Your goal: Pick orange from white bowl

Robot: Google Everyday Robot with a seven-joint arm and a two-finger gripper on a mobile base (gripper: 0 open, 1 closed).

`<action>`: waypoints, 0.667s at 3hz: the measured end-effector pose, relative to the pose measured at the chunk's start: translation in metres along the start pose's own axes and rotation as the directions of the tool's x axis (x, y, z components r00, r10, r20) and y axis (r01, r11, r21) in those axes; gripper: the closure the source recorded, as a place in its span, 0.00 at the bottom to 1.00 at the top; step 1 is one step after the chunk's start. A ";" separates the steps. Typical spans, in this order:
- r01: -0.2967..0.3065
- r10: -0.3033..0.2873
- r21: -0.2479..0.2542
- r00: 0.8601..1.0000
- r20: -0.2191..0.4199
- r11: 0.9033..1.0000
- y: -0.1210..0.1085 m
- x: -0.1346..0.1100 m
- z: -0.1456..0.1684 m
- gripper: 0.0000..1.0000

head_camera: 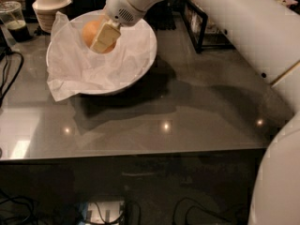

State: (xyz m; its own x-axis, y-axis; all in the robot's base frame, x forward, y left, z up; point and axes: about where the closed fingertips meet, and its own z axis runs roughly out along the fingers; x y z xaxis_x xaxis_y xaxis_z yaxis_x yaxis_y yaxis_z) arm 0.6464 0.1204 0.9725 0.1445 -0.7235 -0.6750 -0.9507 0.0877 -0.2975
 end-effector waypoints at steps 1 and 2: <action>0.033 -0.040 0.041 0.987 0.159 0.999 0.014 -0.020 -0.034 1.00; 0.070 -0.089 0.078 0.955 0.282 0.994 0.040 -0.024 -0.065 1.00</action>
Offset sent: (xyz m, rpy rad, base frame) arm -0.1027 -0.0668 0.0633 0.3961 -0.2122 0.1325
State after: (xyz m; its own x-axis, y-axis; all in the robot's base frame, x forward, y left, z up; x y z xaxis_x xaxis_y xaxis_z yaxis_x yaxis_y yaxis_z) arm 0.5865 0.0969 1.0210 0.3002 -0.5063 -0.8084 -0.9139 0.0901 -0.3958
